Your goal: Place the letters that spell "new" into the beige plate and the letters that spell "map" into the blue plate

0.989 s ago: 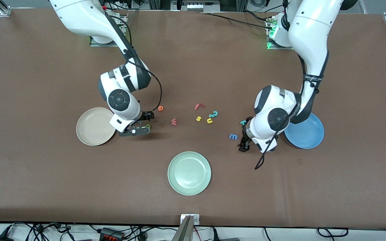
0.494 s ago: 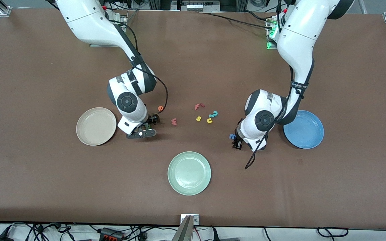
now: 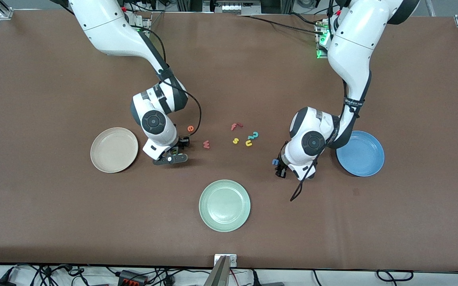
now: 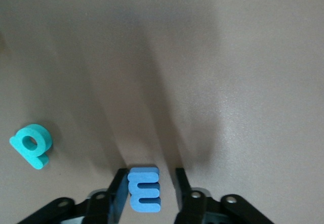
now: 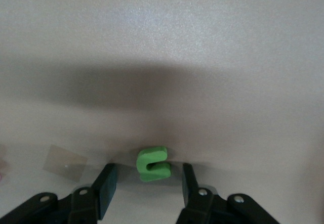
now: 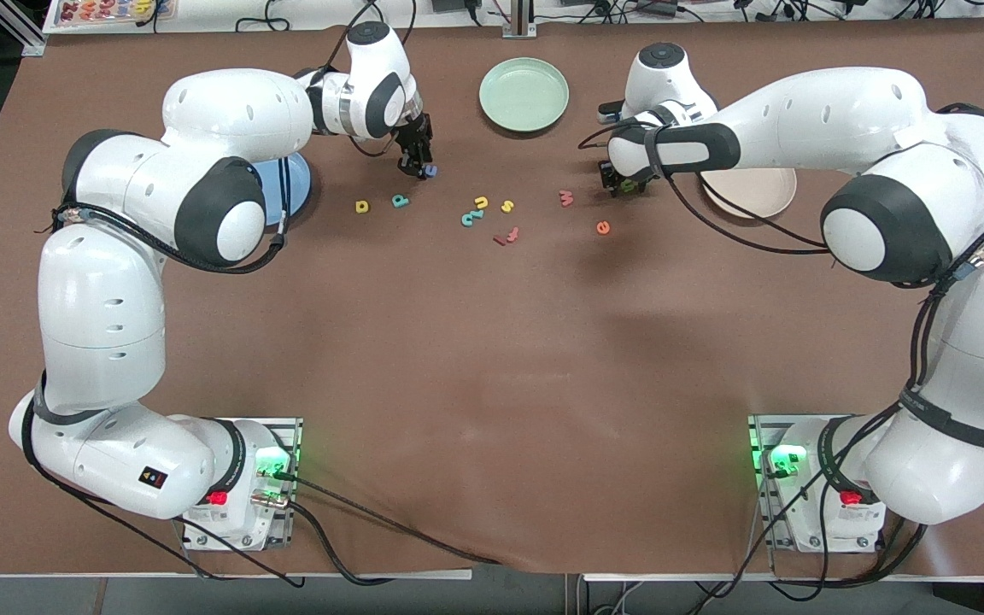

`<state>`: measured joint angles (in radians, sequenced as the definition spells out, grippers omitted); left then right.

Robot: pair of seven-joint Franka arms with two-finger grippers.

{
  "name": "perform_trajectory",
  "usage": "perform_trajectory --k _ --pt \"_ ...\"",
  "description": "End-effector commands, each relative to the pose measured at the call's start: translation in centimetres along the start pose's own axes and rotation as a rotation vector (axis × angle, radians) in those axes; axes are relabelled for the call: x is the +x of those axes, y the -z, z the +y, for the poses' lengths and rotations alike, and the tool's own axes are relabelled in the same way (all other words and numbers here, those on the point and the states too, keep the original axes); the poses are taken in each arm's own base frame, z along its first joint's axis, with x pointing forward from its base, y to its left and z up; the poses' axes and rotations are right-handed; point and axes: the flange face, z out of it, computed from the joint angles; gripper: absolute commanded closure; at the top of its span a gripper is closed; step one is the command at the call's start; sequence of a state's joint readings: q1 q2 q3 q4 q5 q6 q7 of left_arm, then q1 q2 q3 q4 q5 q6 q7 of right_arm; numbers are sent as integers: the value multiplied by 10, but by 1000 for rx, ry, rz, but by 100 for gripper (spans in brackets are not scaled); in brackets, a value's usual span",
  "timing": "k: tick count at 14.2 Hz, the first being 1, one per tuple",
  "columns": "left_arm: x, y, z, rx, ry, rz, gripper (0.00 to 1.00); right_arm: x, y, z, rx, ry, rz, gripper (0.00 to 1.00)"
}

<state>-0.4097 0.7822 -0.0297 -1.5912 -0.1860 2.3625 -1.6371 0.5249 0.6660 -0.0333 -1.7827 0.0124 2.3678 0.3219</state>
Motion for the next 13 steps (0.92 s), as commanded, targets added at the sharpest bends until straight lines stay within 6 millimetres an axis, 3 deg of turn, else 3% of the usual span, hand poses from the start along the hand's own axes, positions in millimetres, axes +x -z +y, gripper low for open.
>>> perform_trajectory --k 1,4,7,9,10,12,13 --pt "-5 1 1 -4 -13 -5 90 5 -2 -4 11 -12 14 60" --pt "-3 27 5 -23 -85 -11 96 7 0 -2 11 -11 17 76" --pt "4 58 3 56 -245 -13 96 14 8 6 16 -21 30 77" --pt "22 87 -1 106 -452 -12 95 21 31 23 20 -46 49 77" --pt "31 103 -2 118 -565 -7 94 24 41 45 16 -86 25 77" --pt "49 119 -7 170 -794 6 94 31 61 116 18 -183 -16 77" --pt "68 125 -8 206 -919 26 92 29 70 141 18 -193 -43 77"
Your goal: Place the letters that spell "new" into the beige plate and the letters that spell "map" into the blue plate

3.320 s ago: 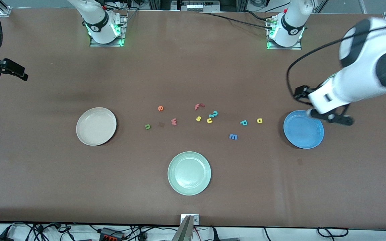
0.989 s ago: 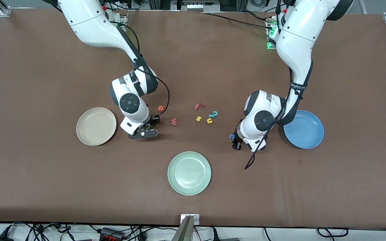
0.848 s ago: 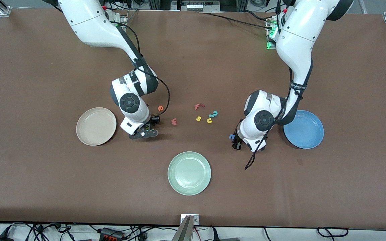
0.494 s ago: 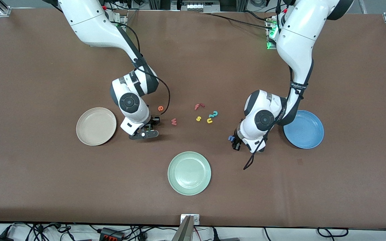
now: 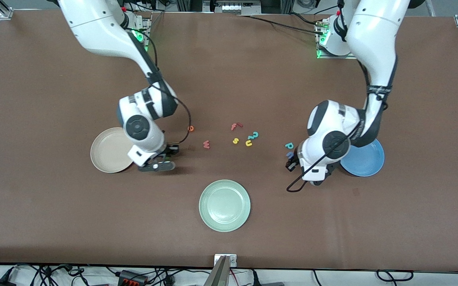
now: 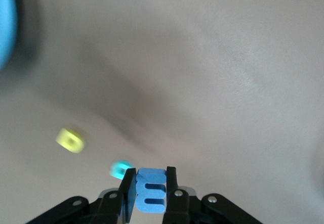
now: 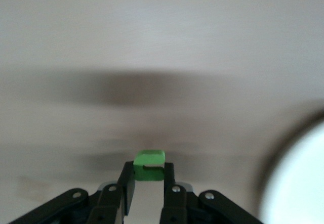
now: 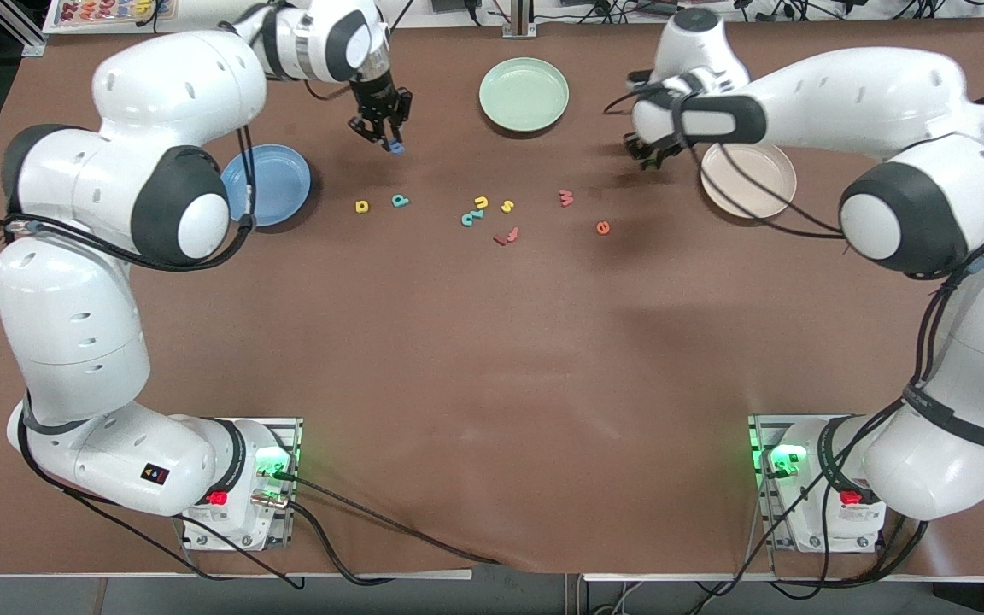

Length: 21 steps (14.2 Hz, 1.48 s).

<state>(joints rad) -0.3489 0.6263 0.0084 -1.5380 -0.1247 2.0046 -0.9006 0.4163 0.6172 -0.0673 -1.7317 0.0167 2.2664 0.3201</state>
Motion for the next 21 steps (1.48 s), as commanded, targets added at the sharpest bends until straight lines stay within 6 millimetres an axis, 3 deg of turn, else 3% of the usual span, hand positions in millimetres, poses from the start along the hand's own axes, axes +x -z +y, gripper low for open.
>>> perform_trajectory --k 1,3,5,8,9,10,11,12,14,15,16,17,18,21 --pt "22 14 -35 99 -306 20 92 3 28 73 10 -50 -82 77" --pt "51 12 -67 127 -443 2 92 2 26 128 7 -112 -156 77" --pt "86 12 -110 116 -570 -28 92 -7 19 156 13 -89 -218 77" --pt "106 1 -144 114 -694 -66 89 -14 -14 162 8 -99 -254 75" --pt "105 -11 -153 120 -692 -90 88 -12 -24 163 8 -101 -248 75" --pt "104 -21 -170 113 -678 -90 88 -10 -35 164 9 -100 -236 60" --pt "98 -40 -187 103 -681 -70 88 -9 -36 165 10 -103 -228 18" --pt "94 -53 -194 89 -720 -35 88 -7 -29 164 10 -106 -226 0" --pt "107 -64 -215 67 -742 -3 85 -9 6 154 17 -97 -210 0" --pt "108 -61 -214 67 -752 0 53 -11 26 145 25 -84 -198 0" --pt "107 -60 -212 65 -755 -1 14 -15 38 123 33 -52 -193 0" --pt "105 -60 -209 64 -757 -1 0 -19 44 111 36 -34 -188 0" --pt "104 -54 -202 63 -766 5 0 -24 46 92 41 -4 -188 0" --pt "92 -5 -163 92 -813 -63 0 -39 43 29 52 85 -169 0"
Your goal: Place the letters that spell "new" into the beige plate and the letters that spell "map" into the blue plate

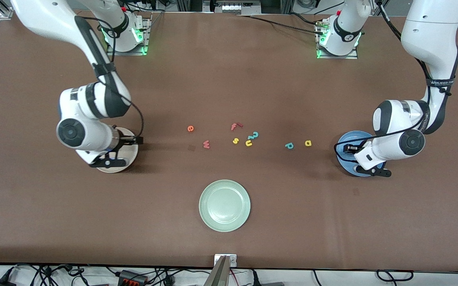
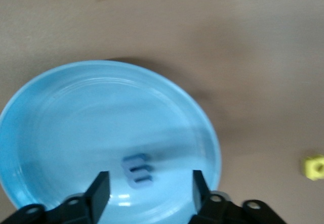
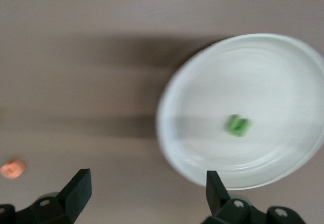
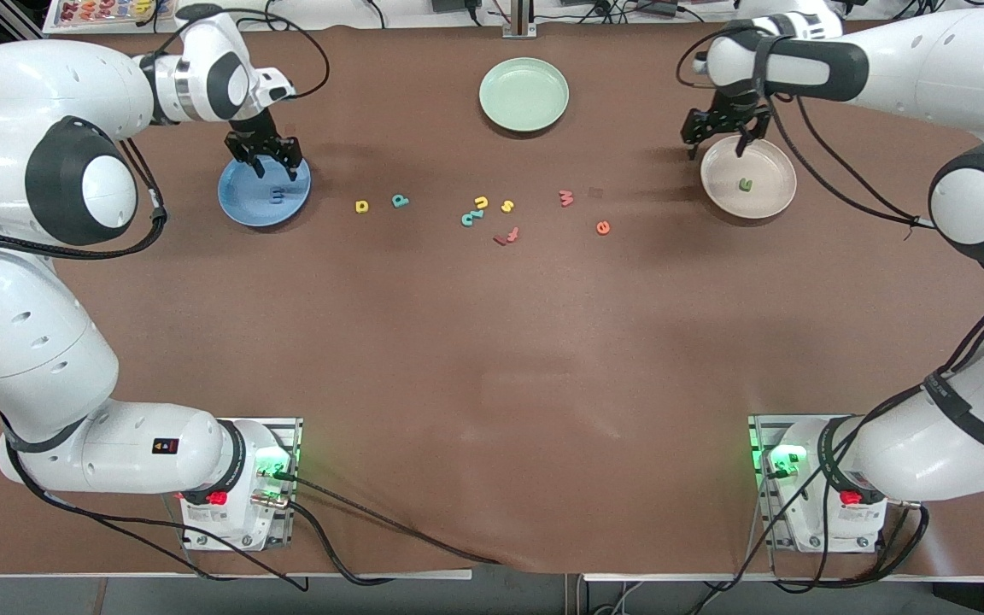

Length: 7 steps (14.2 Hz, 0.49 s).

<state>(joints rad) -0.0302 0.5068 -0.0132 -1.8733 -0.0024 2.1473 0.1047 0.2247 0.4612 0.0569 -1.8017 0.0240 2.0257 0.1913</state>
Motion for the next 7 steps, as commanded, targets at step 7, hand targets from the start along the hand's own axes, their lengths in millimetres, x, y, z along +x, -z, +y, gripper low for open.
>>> perform_trajectory --k 7 --pt "11 46 159 10 -505 87 0 -50 -73 -134 32 111 49 0"
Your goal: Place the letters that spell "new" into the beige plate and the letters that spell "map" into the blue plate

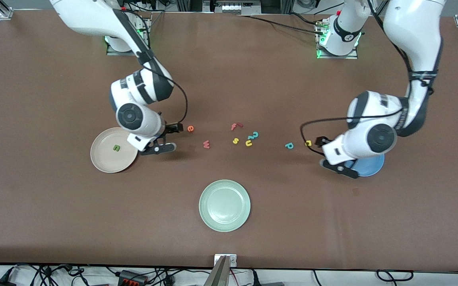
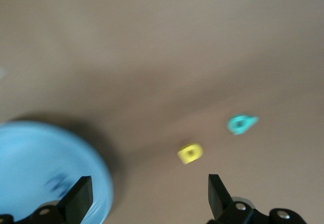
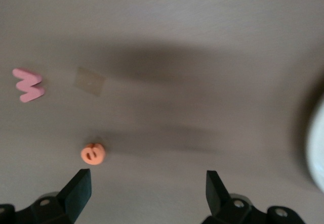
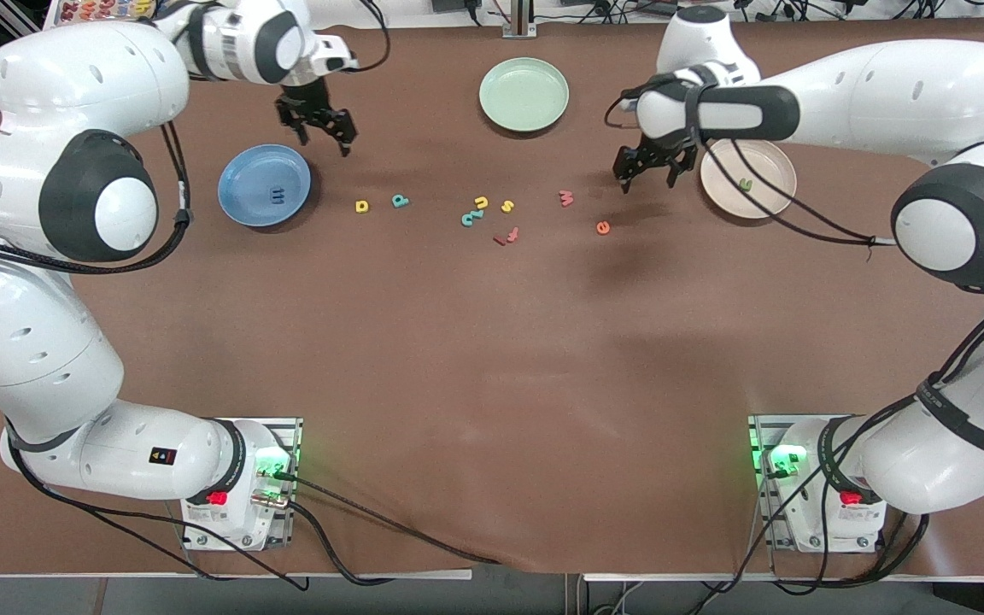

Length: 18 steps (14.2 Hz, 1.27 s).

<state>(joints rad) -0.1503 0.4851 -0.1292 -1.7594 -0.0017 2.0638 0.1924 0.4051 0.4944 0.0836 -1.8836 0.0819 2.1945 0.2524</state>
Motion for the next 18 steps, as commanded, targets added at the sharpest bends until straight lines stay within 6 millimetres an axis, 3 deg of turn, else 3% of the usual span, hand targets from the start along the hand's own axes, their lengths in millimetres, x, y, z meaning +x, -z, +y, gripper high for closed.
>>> perform_trajectory --k 1,4,5,8,9,11,13,18 --pt "1 -23 28 8 -282 53 0 -19 -32 -26 4 -4 28 0" --pt "-2 -63 61 19 -468 96 0 -29 -48 -58 -4 -38 30 0" --pt "-4 -72 77 28 -505 113 0 -30 -52 -58 -7 -40 22 0" --pt "-12 -96 101 44 -550 148 0 -28 -55 -60 -6 -41 24 0" --pt "-13 -102 106 50 -559 166 0 -27 -53 -63 0 -39 39 7" --pt "-14 -110 107 82 -605 155 12 -23 -60 -61 5 -44 54 10" --pt "-14 -109 103 109 -633 147 34 -21 -64 -60 8 -46 60 16" --pt "-15 -126 103 98 -635 122 45 -26 -71 -68 1 -62 48 25"
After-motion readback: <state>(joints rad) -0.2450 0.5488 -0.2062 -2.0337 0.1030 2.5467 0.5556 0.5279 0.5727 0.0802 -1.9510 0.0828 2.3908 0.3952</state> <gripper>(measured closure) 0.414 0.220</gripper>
